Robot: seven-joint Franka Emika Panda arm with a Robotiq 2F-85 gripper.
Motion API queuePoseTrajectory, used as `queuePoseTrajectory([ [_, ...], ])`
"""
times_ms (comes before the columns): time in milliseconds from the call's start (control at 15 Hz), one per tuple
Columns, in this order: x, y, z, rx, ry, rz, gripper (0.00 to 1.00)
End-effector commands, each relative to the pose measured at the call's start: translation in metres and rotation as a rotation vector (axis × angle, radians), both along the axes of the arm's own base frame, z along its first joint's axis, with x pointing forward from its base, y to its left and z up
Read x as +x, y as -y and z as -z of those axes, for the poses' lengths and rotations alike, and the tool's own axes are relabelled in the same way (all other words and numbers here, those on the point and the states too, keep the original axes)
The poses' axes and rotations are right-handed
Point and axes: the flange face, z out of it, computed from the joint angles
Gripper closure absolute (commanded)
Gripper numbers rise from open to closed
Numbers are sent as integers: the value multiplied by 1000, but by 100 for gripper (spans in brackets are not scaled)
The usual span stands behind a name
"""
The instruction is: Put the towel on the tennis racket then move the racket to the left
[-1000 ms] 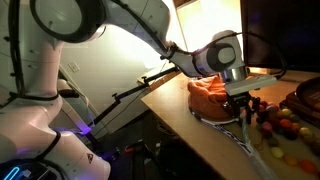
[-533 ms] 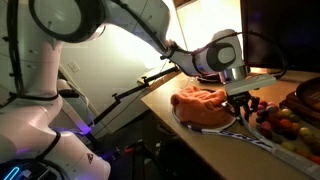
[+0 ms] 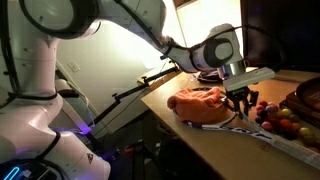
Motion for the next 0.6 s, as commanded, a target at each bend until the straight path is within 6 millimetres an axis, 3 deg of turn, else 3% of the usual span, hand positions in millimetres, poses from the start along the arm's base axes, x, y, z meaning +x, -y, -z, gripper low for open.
queuePoseTrajectory([
  [0, -16, 2, -33, 38, 36, 10, 92],
  [533, -35, 15, -68, 83, 99, 36, 92],
])
